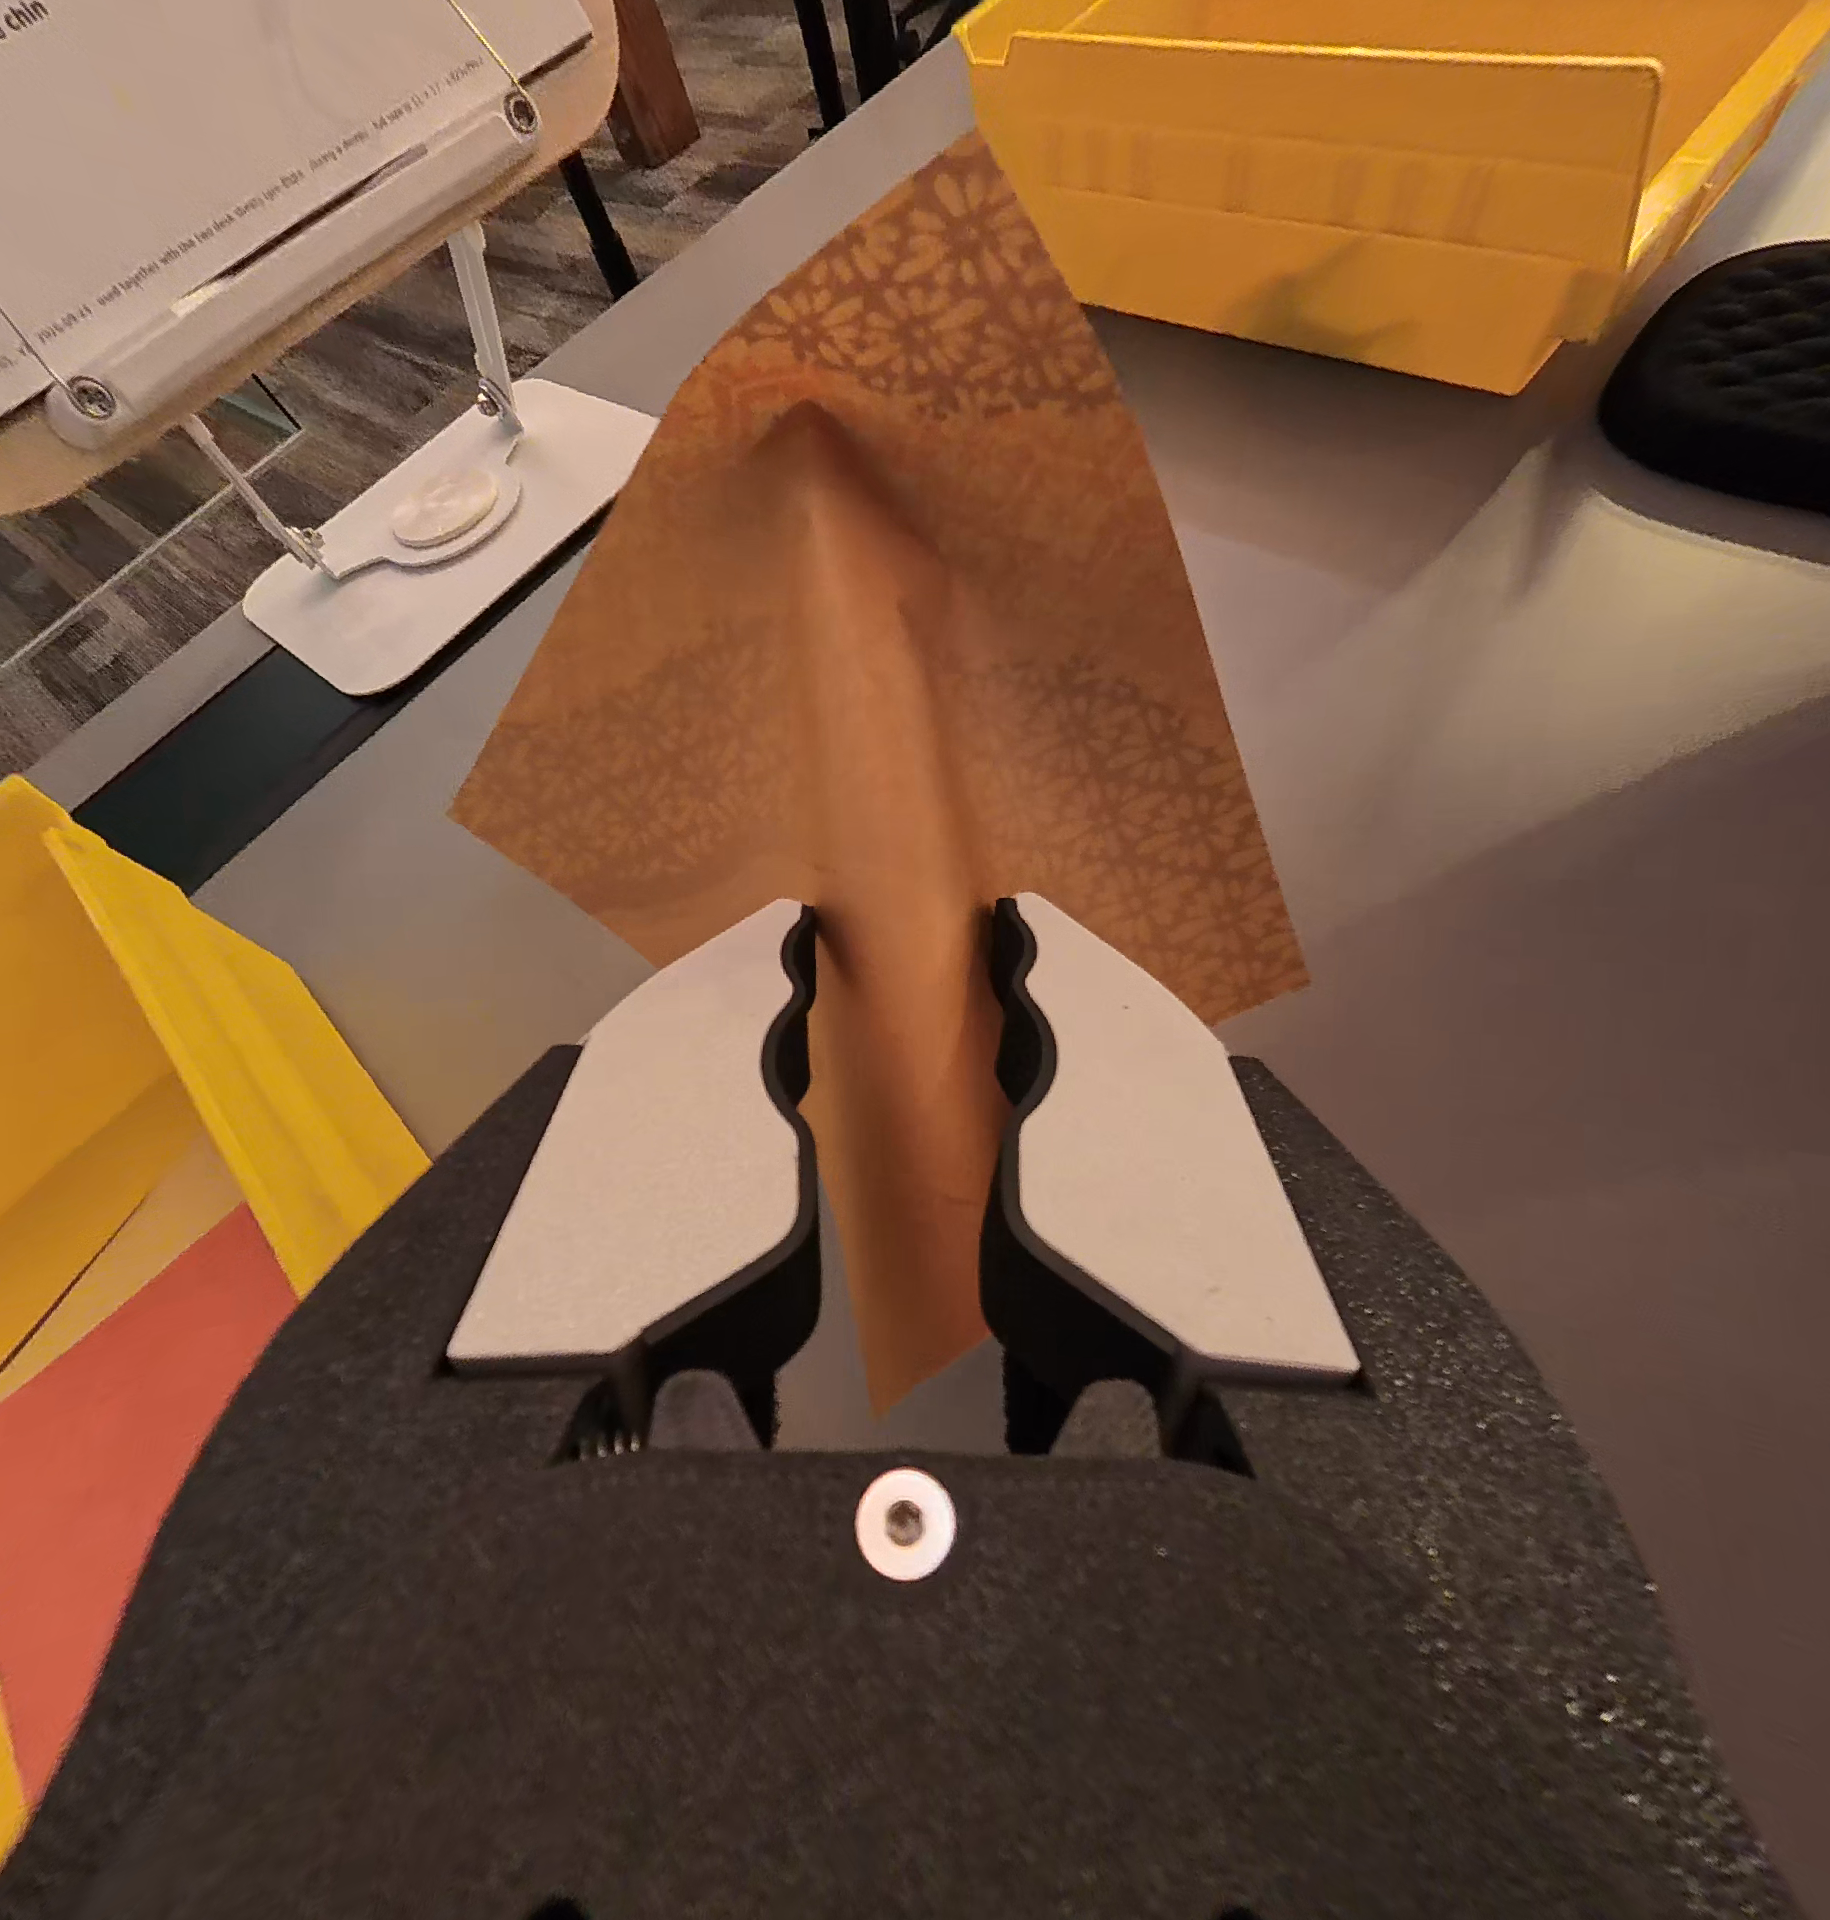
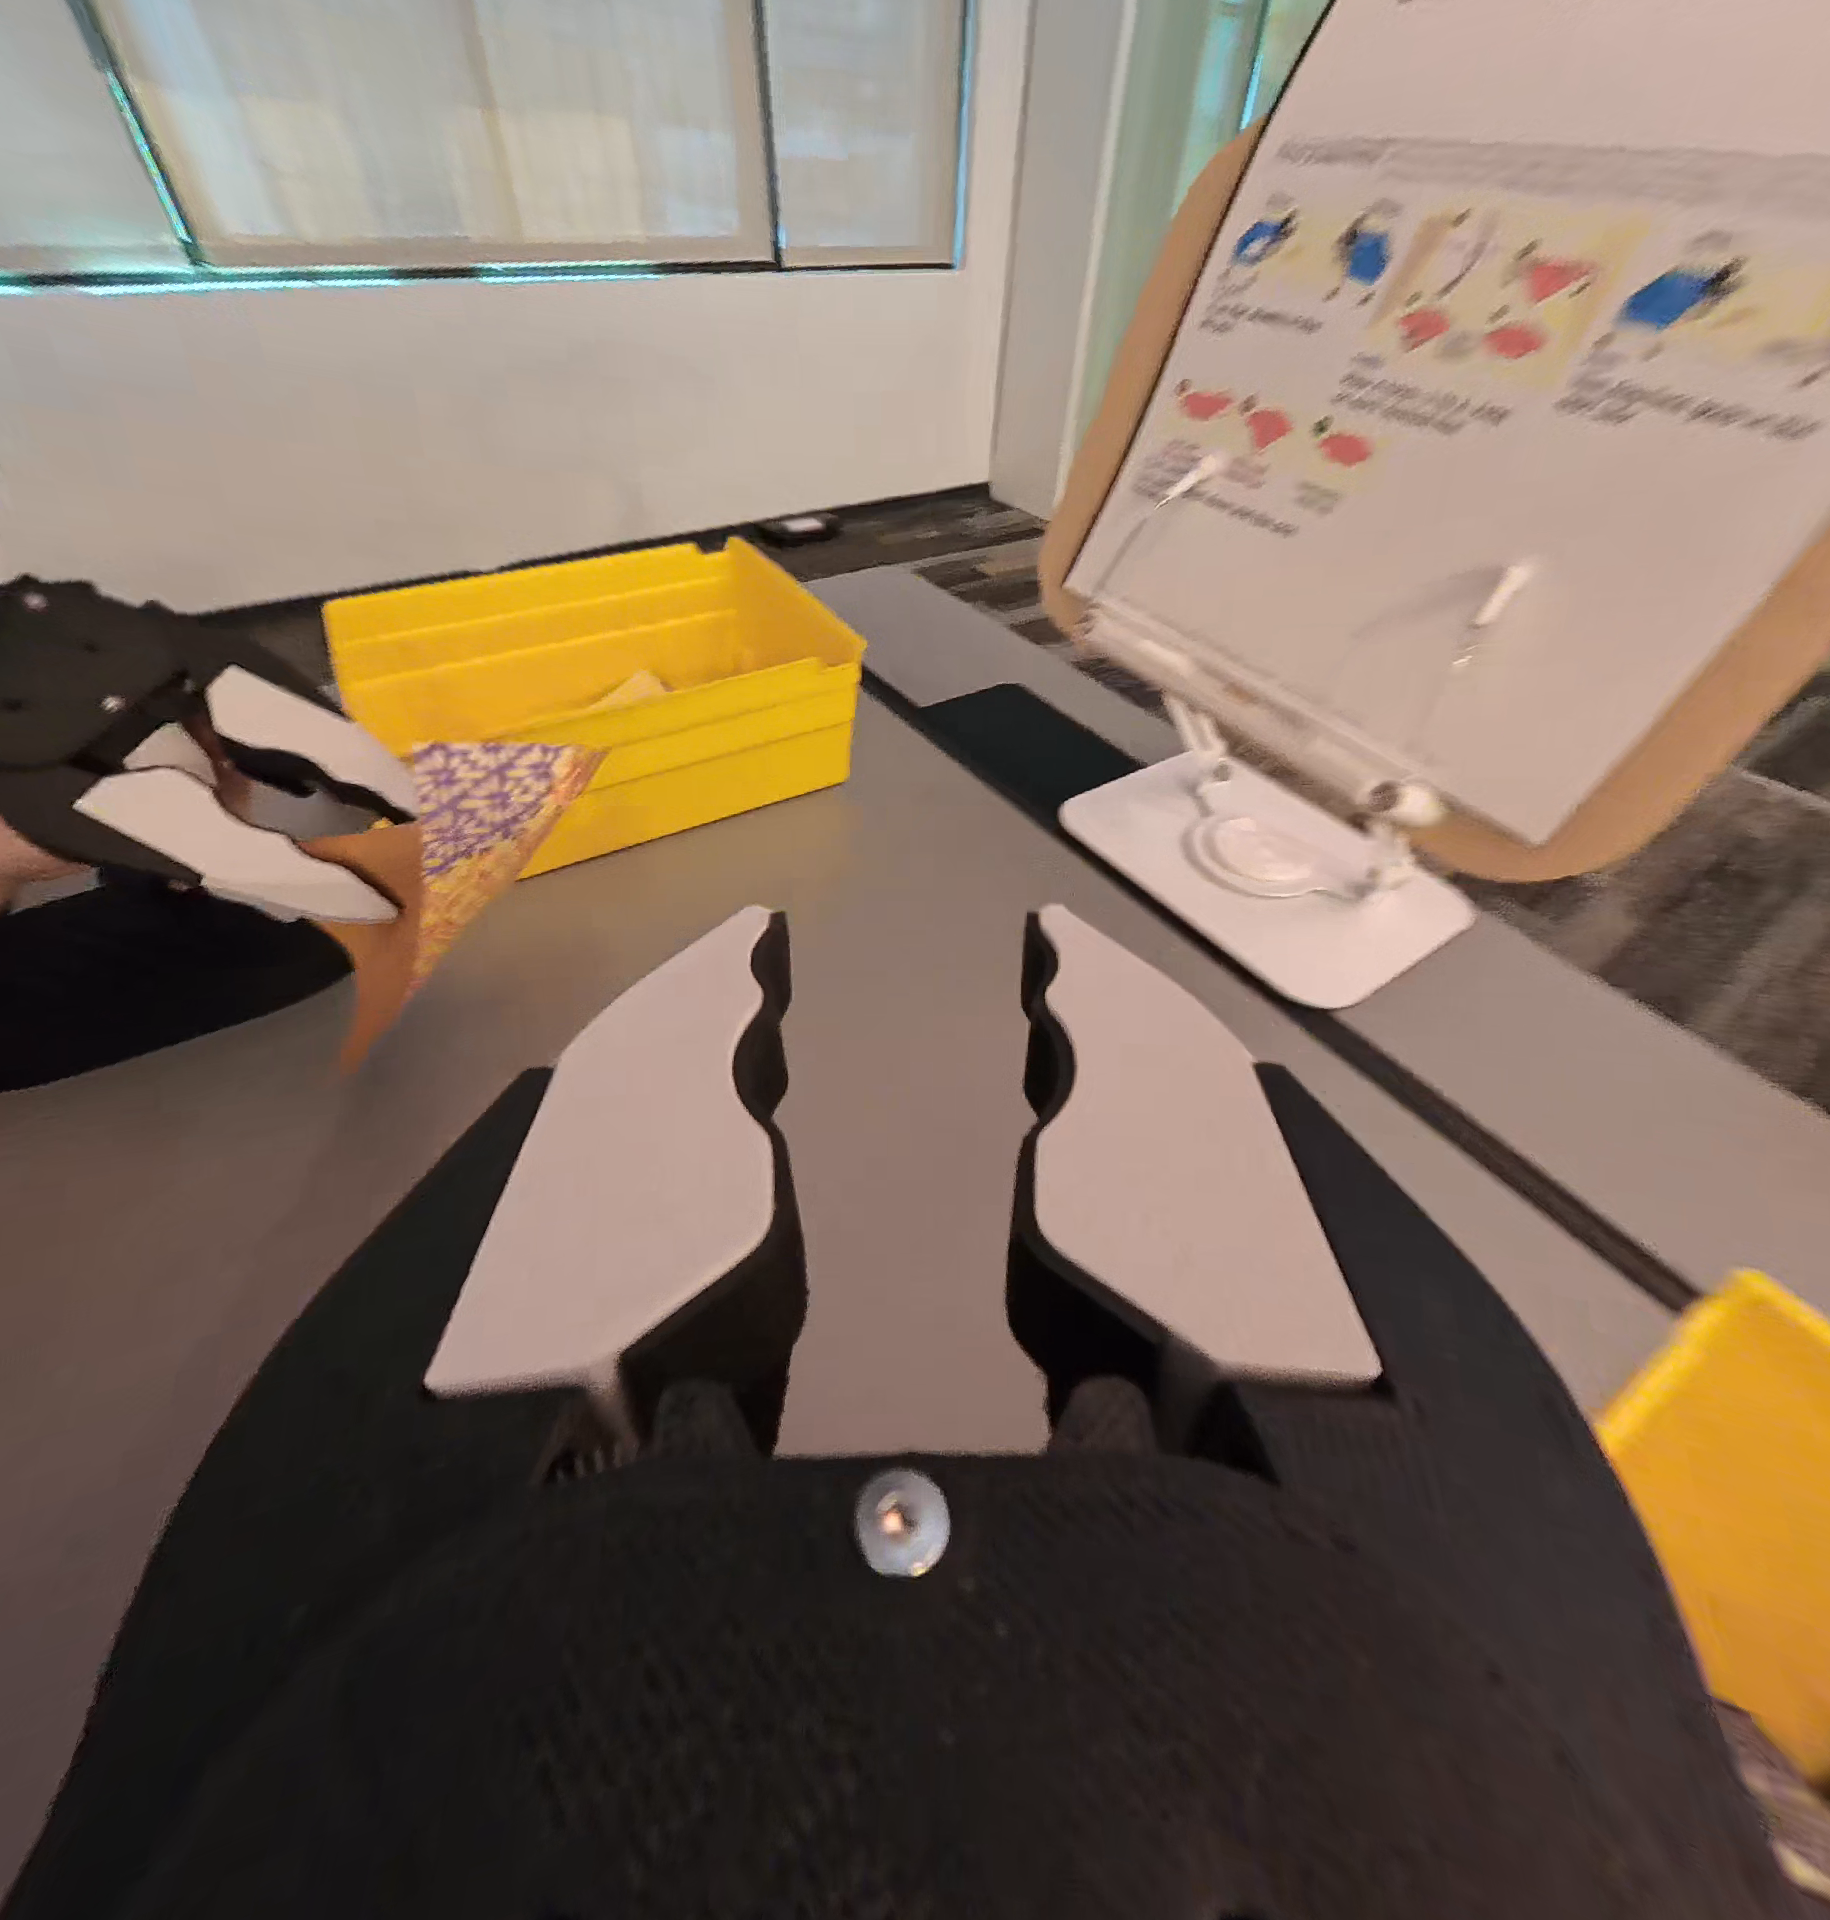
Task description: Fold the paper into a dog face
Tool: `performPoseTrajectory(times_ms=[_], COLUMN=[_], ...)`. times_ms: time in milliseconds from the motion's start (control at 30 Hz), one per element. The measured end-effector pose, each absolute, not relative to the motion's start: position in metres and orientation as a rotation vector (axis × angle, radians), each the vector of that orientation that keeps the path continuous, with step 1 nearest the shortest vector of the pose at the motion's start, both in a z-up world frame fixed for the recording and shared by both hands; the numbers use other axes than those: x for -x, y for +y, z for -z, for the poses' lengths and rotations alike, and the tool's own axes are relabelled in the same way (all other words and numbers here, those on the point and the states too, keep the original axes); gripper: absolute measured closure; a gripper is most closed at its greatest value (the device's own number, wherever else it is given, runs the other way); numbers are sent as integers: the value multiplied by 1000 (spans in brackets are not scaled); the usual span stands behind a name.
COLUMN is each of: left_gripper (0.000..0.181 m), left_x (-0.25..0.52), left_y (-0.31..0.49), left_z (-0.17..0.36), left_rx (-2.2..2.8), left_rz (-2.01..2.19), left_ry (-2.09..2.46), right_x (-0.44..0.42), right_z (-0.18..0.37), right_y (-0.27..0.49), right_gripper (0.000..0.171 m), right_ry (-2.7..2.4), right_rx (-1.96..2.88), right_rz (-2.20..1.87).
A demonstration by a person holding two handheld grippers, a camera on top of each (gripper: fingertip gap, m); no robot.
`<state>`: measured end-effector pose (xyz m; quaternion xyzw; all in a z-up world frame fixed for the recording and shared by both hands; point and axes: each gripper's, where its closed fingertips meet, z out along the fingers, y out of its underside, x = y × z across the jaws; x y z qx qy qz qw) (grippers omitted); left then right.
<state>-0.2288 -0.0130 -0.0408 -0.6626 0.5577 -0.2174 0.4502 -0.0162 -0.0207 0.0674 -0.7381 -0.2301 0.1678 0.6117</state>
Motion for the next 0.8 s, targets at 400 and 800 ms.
performPoseTrajectory(times_ms=[400, 800], left_gripper=[149, 149], left_x=[228, 225], left_y=[-13, -12], left_z=[31, 31], left_rx=[1596, 1597], left_rz=[582, 580], left_ry=[1350, 1355], right_x=[36, 29], right_z=[29, 30], right_y=[-24, -26], right_gripper=[128, 128], right_ry=[-482, -476], right_rx=[1642, 1651], right_rz=[-378, -358])
